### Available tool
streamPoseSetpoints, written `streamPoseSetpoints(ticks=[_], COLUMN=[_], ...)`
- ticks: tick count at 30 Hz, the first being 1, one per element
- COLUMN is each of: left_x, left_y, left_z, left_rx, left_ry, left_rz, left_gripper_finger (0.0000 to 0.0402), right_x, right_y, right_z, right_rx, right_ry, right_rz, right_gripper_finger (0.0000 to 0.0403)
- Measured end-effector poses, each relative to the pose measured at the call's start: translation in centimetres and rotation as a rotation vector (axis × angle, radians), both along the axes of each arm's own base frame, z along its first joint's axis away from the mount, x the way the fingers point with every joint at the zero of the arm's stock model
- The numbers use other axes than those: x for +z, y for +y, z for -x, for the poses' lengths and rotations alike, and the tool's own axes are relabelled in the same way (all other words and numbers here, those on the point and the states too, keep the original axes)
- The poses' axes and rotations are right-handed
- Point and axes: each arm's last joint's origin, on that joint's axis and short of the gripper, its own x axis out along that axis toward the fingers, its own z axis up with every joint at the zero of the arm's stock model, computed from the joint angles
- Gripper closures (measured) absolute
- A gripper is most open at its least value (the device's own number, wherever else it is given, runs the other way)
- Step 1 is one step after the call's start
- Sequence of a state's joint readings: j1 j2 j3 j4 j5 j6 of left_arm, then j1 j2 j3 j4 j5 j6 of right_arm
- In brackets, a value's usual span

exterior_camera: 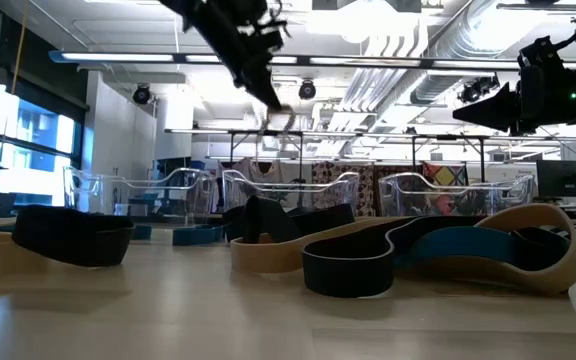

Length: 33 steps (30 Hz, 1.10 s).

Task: Sort rubber bands into baskets
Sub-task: Put the brown rubber band into the middle transparent bin

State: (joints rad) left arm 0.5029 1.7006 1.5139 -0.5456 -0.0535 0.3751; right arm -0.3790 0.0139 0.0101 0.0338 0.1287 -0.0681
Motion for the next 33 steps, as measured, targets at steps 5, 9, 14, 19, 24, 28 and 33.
streamPoseSetpoints(ticks=[5, 9, 14, 19, 24, 28, 33], left_x=[-1.6, -1.7, -1.3, -2.2, -4.7, -6.3, -7.5], left_y=[1.9, 3.6, 4.9, 5.5, 6.4, 7.2, 7.9], left_z=[-0.5, -0.7, -0.7, -1.3, -2.4, -3.0, -3.9], left_rx=[-0.008, -0.016, -0.028, -0.043, -0.065, -0.076, -0.124], left_ry=[0.028, 0.049, 0.012, 0.016, 0.036, 0.052, 0.093], left_rz=[-0.007, -0.040, -0.014, -0.002, 0.032, 0.048, 0.017], left_gripper_finger=[0.0401, 0.0401, 0.0401, 0.0401, 0.0401, 0.0401, 0.0401], right_x=[0.0, 0.0, 0.0, 0.0, 0.0, 0.0, 0.0], right_y=[0.0, 0.0, 0.0, 0.0, 0.0, 0.0, 0.0], right_z=[0.0, 0.0, 0.0, 0.0, 0.0, 0.0, 0.0], right_rx=[0.000, -0.001, 0.000, 0.000, -0.001, 0.000, 0.000], right_ry=[-0.001, -0.001, -0.001, 0.000, -0.001, -0.001, 0.000], right_rz=[0.000, 0.001, 0.000, 0.000, 0.000, 0.001, 0.000], right_gripper_finger=[0.0403, 0.0403, 0.0403, 0.0403, 0.0403, 0.0403, 0.0403])
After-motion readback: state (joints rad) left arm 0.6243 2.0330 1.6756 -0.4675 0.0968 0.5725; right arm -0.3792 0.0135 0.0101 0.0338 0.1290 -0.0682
